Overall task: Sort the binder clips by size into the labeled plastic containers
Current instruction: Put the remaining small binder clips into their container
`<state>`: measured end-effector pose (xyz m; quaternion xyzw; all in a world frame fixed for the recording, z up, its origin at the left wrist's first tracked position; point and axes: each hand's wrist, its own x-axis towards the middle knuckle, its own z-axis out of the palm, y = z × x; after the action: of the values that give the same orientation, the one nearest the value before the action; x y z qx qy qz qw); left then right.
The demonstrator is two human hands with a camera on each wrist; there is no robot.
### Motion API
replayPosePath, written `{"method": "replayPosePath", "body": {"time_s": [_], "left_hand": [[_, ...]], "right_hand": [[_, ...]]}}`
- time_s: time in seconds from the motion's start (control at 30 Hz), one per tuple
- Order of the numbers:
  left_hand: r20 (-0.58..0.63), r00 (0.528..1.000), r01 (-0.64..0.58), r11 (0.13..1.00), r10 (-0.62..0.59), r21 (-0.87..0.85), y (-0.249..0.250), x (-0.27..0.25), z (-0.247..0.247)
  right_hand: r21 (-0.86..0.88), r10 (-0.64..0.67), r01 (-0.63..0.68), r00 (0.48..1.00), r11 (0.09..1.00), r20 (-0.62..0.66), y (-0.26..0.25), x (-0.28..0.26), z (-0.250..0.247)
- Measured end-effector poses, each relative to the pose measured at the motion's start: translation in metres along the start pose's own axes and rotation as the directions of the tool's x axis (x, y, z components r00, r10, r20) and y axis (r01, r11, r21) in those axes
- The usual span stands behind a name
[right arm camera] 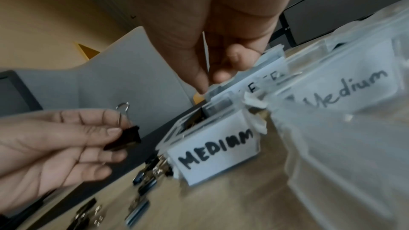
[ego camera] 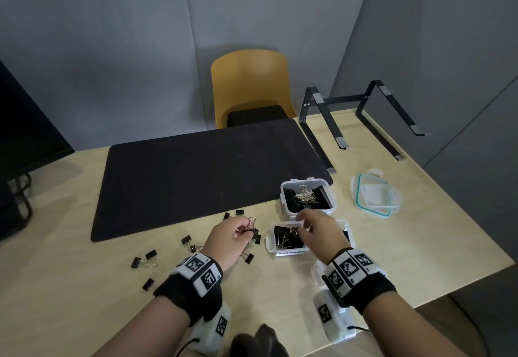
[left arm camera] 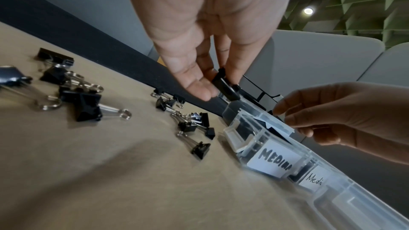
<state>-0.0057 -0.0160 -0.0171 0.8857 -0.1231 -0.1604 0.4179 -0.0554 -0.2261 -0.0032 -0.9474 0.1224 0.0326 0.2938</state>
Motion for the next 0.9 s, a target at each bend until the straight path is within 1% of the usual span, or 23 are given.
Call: {"method": "replayPosePath", "body": {"time_s": [0.1,0.2,0.27,0.4,0.5,0.63,0.8,0.9], "left_hand": [[0.023,1.0,-0.003,1.0,0.003,0.012,0.007,0.001,0.002],[0.022,1.0,-0.001,1.0,0.001,0.025,0.013,0.003,0.004],[0.025,1.0,-0.003,1.0,0.002,0.021,0.019,0.005,0.007],[-0.002,1.0,-0.026,1.0,0.026,-0.01,0.033,0.01,0.016],[-0.008,0.999,-0.041,0.998,0.041,-0.051,0.047,0.013,0.026],[0.023,0.998,-0.052,0.997,0.054,-0.065,0.062,0.017,0.045],[0.04,0.991,-0.132,0.991,0.131,0.016,0.082,0.023,0.072],[0.042,0.991,-0.129,0.991,0.128,0.037,0.093,0.029,0.089]], "right_hand": [[0.025,0.069,-0.067,0.995,0.997,-0.068,0.016,0.001,-0.016],[0.027,0.154,-0.152,0.984,0.988,-0.092,0.037,0.002,-0.03],[0.0,0.198,-0.198,0.977,0.98,-0.075,0.051,0.003,-0.036],[-0.044,0.268,-0.267,0.963,0.963,0.01,0.071,0.002,-0.043],[-0.035,0.264,-0.262,0.964,0.964,0.046,0.078,0.002,-0.043],[-0.006,0.237,-0.237,0.97,0.971,0.057,0.085,0.001,-0.043],[0.065,0.203,-0.207,0.977,0.976,0.065,0.092,-0.002,-0.044],[0.093,0.186,-0.192,0.98,0.977,0.071,0.094,-0.003,-0.045]]}}
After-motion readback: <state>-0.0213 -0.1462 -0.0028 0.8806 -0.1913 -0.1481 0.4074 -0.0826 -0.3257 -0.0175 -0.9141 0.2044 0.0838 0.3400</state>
